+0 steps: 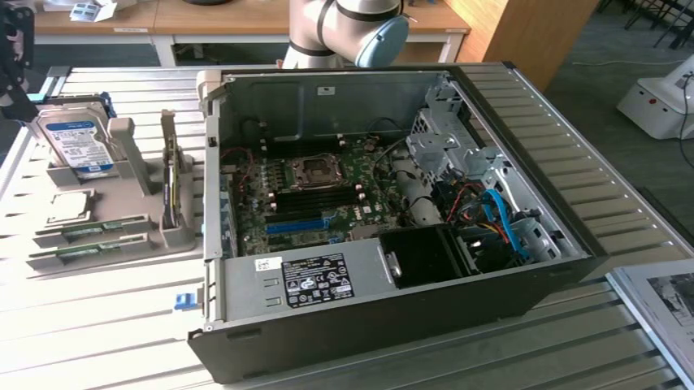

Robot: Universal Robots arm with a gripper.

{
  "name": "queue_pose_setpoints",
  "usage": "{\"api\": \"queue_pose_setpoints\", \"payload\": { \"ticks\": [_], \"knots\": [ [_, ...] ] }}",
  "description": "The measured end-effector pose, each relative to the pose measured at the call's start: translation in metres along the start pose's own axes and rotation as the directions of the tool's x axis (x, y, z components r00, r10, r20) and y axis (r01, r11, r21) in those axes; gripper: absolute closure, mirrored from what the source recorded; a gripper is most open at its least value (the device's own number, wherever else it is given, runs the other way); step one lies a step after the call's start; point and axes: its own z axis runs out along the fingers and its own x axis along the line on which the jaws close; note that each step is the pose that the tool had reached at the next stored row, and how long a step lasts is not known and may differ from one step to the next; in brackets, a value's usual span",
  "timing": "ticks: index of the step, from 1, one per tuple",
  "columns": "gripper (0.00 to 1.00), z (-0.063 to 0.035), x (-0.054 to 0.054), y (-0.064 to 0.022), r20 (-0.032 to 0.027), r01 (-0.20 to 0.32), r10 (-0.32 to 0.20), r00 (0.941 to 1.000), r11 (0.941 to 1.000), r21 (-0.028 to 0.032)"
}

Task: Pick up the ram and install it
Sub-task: 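Pick up the ram and move it above insertion slot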

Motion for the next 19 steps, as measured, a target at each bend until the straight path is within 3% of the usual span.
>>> {"api": "queue_pose_setpoints", "payload": {
  "ticks": [4,9,19],
  "knots": [
    [0.90,0.0002,0.0000,0.0000,-0.0032,0.070,-0.070,0.9975,0.9975,-0.0018],
    [0.90,0.0004,0.0000,0.0000,-0.0066,0.151,-0.151,0.9885,0.9885,-0.0041],
    [0.90,0.0005,0.0000,0.0000,-0.0071,0.165,-0.165,0.9863,0.9863,-0.0045]
  ]
}}
